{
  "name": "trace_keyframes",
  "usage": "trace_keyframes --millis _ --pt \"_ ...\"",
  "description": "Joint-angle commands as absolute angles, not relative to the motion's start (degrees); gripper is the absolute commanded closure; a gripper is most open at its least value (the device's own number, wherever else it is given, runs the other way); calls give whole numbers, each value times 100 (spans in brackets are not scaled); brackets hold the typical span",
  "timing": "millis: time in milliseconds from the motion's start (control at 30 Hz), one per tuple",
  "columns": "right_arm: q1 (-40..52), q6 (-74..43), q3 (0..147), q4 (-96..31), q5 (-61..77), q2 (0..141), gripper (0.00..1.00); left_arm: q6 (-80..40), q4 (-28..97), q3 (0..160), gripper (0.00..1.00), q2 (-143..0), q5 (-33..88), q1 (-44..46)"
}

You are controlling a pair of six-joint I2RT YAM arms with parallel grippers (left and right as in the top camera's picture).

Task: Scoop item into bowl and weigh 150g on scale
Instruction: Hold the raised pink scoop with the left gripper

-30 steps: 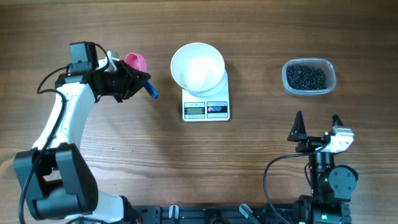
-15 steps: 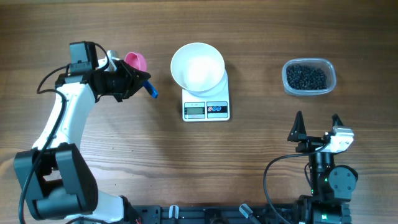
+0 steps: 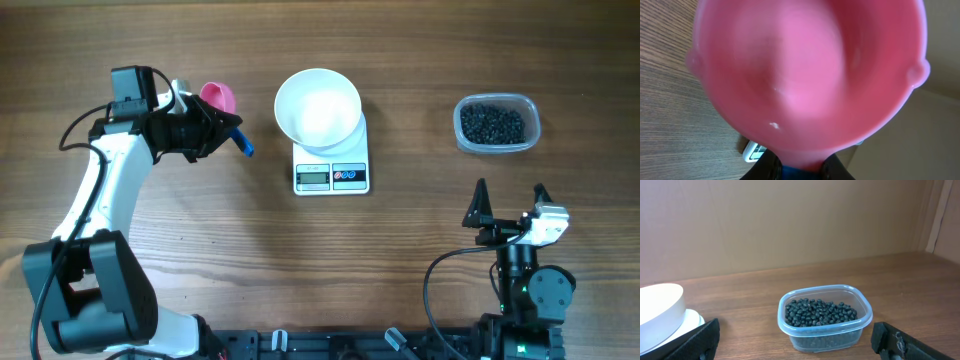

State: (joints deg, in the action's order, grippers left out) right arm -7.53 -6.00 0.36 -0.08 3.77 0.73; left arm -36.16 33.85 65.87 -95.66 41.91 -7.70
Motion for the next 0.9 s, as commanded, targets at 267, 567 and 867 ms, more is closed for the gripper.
trace_keyframes --millis 267,567,867 --pt "-746 -613 32 3 298 27 0 -3651 3363 6676 96 -9428 4239 -762" --pt "-746 -613 32 5 298 27 0 -3651 3323 6676 96 -9428 4237 -762" --pt "-746 -615 32 5 298 27 0 -3824 3061 6676 96 -9428 4239 -762"
